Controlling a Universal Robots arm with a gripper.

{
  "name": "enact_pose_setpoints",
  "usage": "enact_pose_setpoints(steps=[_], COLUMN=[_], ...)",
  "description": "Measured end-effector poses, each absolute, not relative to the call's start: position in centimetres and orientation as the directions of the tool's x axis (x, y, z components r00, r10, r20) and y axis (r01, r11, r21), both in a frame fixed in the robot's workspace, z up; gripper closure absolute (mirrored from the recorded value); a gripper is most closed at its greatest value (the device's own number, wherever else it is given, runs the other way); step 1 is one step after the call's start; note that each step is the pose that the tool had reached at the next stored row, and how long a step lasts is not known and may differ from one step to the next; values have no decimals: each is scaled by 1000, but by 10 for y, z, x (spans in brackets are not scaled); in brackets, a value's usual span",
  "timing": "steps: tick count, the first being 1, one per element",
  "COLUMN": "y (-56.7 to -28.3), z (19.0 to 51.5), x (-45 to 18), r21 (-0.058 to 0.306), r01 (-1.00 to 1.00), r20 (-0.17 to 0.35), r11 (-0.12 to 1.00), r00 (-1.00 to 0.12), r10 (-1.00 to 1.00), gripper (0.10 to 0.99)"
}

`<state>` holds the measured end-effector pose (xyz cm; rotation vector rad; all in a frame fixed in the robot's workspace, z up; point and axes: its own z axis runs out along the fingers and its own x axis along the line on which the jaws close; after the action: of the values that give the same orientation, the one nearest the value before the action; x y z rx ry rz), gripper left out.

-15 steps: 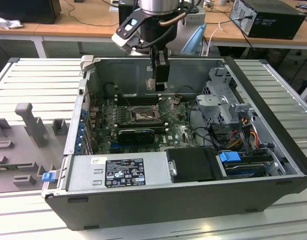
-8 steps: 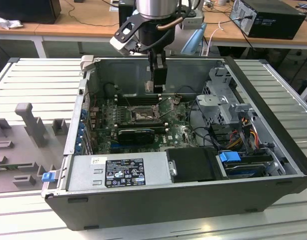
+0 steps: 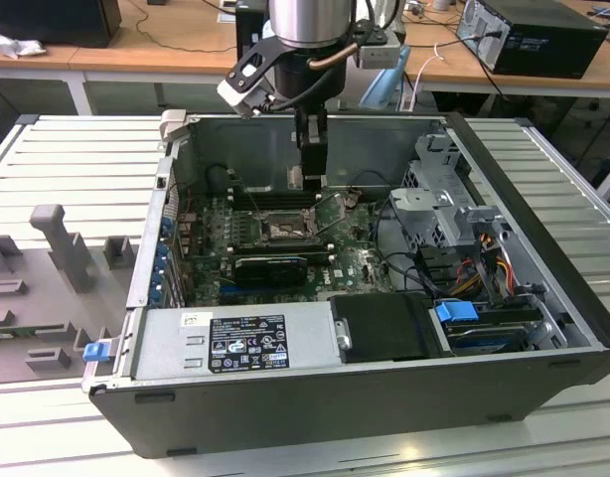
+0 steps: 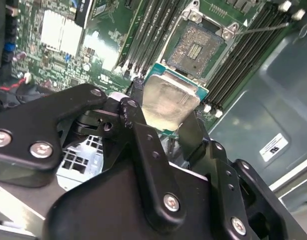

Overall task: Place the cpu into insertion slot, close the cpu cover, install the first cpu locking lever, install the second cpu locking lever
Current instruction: 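Place the cpu into insertion slot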

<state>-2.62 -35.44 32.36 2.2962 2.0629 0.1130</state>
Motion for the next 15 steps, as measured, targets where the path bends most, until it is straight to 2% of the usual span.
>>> enact_pose_setpoints(steps=[11, 15], y=[-353, -353], z=[299, 289], x=[-27, -28], r21=[88, 88], r01=[984, 994], r20=[20, 20], r11=[-156, -71], r00=[155, 70], r10=[988, 997], gripper=[557, 557])
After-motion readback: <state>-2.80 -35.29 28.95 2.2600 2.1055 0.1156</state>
